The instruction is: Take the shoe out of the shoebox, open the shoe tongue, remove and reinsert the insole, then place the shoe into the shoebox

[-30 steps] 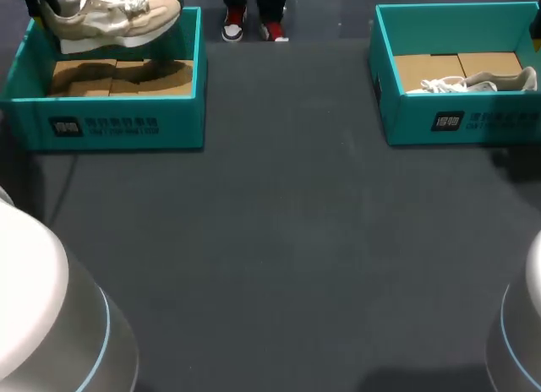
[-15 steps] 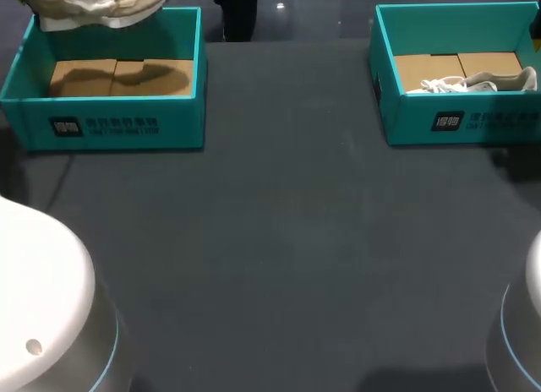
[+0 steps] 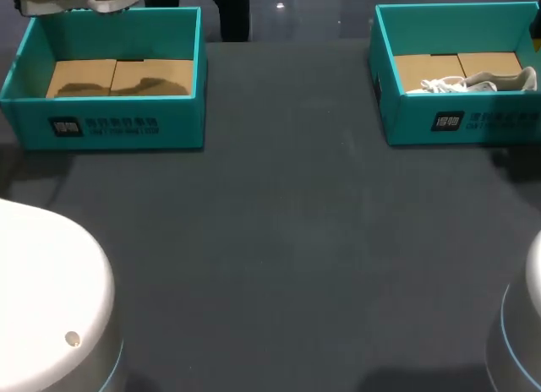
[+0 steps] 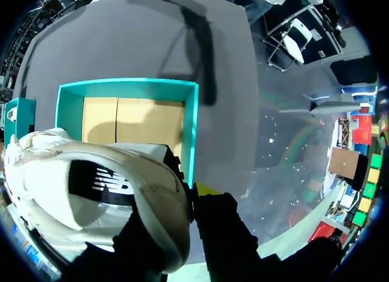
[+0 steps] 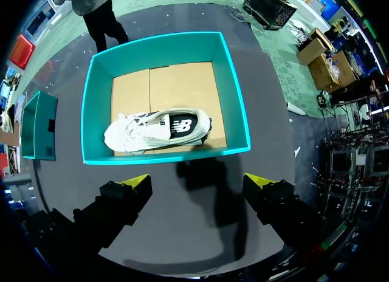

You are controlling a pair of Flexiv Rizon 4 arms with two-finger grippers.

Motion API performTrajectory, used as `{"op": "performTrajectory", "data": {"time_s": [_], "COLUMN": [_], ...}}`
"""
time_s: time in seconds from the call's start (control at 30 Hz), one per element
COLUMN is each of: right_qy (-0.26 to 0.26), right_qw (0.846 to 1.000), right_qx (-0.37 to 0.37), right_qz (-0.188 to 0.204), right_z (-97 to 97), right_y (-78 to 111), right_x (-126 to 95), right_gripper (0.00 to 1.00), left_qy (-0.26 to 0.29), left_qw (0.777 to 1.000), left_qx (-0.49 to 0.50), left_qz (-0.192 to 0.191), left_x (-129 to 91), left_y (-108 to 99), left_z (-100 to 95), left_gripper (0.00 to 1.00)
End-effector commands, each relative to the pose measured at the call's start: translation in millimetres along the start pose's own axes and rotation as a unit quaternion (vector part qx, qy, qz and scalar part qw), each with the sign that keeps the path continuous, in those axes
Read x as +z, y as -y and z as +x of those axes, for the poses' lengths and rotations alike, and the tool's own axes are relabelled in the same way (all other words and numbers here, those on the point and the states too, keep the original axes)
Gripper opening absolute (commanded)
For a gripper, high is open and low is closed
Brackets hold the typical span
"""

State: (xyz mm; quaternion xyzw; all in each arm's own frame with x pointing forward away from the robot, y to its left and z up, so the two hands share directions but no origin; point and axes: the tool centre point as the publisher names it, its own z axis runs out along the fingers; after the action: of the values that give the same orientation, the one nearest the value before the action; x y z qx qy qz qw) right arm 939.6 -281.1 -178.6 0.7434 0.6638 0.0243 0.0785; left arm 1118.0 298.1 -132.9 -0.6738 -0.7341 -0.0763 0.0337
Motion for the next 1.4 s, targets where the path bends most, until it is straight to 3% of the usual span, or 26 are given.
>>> {"op": "performTrajectory", "data": {"time_s": [0.03,0.27,0.57,0.8,0.93,1.4], "right_qy": [0.0,0.0,0.0,0.0,0.0,0.0], "right_qw": [1.0,1.0,1.0,1.0,1.0,1.0], "right_qx": [0.0,0.0,0.0,0.0,0.0,0.0], "right_qz": [0.0,0.0,0.0,0.0,0.0,0.0], "right_z": [0.2,0.2,0.2,0.2,0.2,0.2], "right_y": [0.3,0.3,0.3,0.3,0.3,0.3], "right_x": [-0.1,-0.1,-0.1,-0.1,-0.1,-0.1], "right_gripper": [1.0,1.0,1.0,1.0,1.0,1.0], "left_qy": [-0.006,-0.02,-0.031,-0.038,-0.043,-0.03], "left_qw": [0.997,0.998,0.996,0.994,0.991,0.989], "left_qx": [0.002,-0.002,0.013,0.026,0.023,0.078], "left_qz": [-0.071,-0.066,-0.088,-0.103,-0.123,-0.122], "left_x": [-29.4,-37.6,-43.7,-47.4,-52.3,-50.6], "left_y": [59.7,114.8,203.2,258.9,285.4,356.4], "left_z": [-0.2,-19.9,-58.6,-84.9,-98.9,-149.4], "left_gripper": [0.0,0.0,0.0,0.0,0.0,0.0]}}
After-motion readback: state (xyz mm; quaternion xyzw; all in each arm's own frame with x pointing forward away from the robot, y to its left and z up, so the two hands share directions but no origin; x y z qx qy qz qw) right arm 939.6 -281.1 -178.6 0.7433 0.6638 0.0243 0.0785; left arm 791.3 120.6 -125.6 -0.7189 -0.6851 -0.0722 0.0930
